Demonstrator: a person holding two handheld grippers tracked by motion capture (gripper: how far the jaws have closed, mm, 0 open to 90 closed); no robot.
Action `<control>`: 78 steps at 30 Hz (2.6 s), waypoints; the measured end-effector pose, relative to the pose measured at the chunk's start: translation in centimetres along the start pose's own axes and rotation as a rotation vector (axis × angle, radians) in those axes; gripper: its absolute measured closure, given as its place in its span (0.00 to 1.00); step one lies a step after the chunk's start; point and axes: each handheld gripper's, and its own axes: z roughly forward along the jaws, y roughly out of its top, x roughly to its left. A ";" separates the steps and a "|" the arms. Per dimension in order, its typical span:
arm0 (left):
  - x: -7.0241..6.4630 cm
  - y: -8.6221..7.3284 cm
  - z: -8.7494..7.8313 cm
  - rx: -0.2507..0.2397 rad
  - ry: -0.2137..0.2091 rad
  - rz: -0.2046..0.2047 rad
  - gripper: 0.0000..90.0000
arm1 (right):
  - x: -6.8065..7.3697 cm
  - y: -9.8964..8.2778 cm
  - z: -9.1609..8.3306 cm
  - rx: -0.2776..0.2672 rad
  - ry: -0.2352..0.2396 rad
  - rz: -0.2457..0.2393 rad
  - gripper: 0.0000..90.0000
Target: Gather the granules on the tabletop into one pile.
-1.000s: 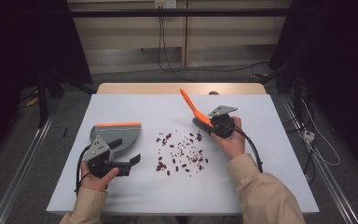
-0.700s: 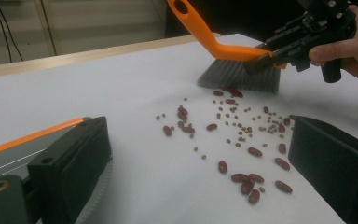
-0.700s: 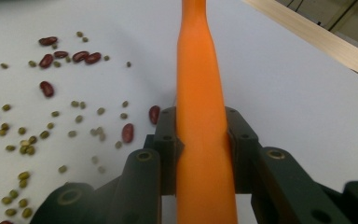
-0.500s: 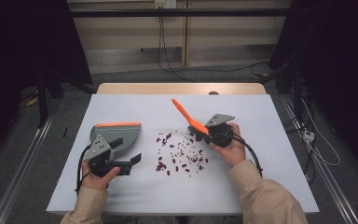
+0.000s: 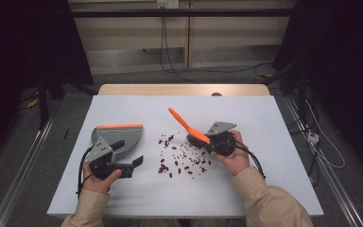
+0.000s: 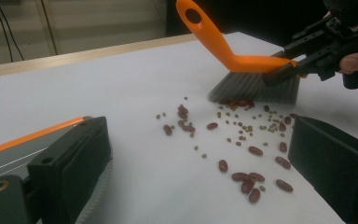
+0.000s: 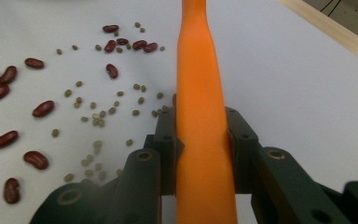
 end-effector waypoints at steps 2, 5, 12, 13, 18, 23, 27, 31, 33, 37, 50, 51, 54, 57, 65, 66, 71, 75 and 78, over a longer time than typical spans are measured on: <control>0.0 0.0 0.0 0.000 0.002 0.002 0.06 | 0.3 0.1 -0.1 0.001 0.017 -0.006 0.79; 0.0 0.0 0.0 0.000 0.002 0.004 0.06 | 0.8 0.1 -0.2 -0.002 0.034 -0.013 0.79; -0.1 0.0 0.0 0.002 -0.005 0.002 0.06 | 0.1 0.8 -0.5 -0.046 0.033 -0.002 0.79; -0.1 0.0 0.1 0.004 -0.004 0.000 0.06 | -0.2 1.1 -0.4 -0.053 0.028 0.002 0.79; -0.1 0.0 0.2 0.008 -0.009 0.003 0.06 | -2.0 2.4 0.7 -0.077 0.006 0.011 0.79; -0.1 -0.1 0.1 0.010 -0.010 -0.005 0.06 | -2.9 3.2 2.8 -0.076 0.007 0.011 0.79; -0.1 -0.2 0.2 0.009 -0.013 -0.008 0.06 | -3.2 3.6 4.1 -0.080 0.010 -0.004 0.79; -0.1 -0.2 0.3 0.017 -0.014 -0.008 0.06 | -3.8 4.0 5.0 -0.085 -0.001 -0.028 0.79; 0.0 -0.2 0.3 0.016 -0.014 -0.010 0.06 | -4.0 4.0 5.4 -0.082 -0.007 -0.046 0.79; 0.0 -0.3 0.2 0.017 -0.010 -0.013 0.06 | -3.8 3.7 6.2 -0.069 0.016 -0.054 0.79; 0.0 -0.3 0.2 0.014 -0.008 -0.014 0.06 | -1.4 3.1 4.7 -0.047 0.108 -0.139 0.79; 0.0 -0.3 0.3 0.014 -0.009 -0.011 0.06 | -1.2 3.1 4.5 -0.047 0.115 -0.153 0.79; 0.0 -0.3 0.3 0.015 -0.007 -0.011 0.06 | -0.7 2.9 4.0 -0.045 0.132 -0.168 0.79; 0.0 -0.3 0.2 0.015 -0.005 -0.008 0.06 | -0.4 2.6 3.6 -0.046 0.147 -0.181 0.79; -0.1 -0.3 0.2 0.017 -0.003 -0.009 0.06 | 0.6 2.0 2.5 -0.045 0.181 -0.200 0.79; -0.1 -0.3 0.2 0.018 -0.003 -0.009 0.06 | 0.7 2.0 2.4 -0.045 0.184 -0.201 0.79; -0.1 -0.2 0.2 0.016 -0.004 -0.004 0.06 | 0.8 2.0 1.9 -0.054 0.202 -0.189 0.79; 0.0 -0.2 0.2 0.020 -0.002 -0.006 0.06 | 0.3 2.6 1.8 -0.094 0.189 -0.175 0.79; 0.0 -0.3 0.2 0.017 -0.003 -0.006 0.06 | -0.5 3.4 2.4 -0.106 0.165 -0.171 0.79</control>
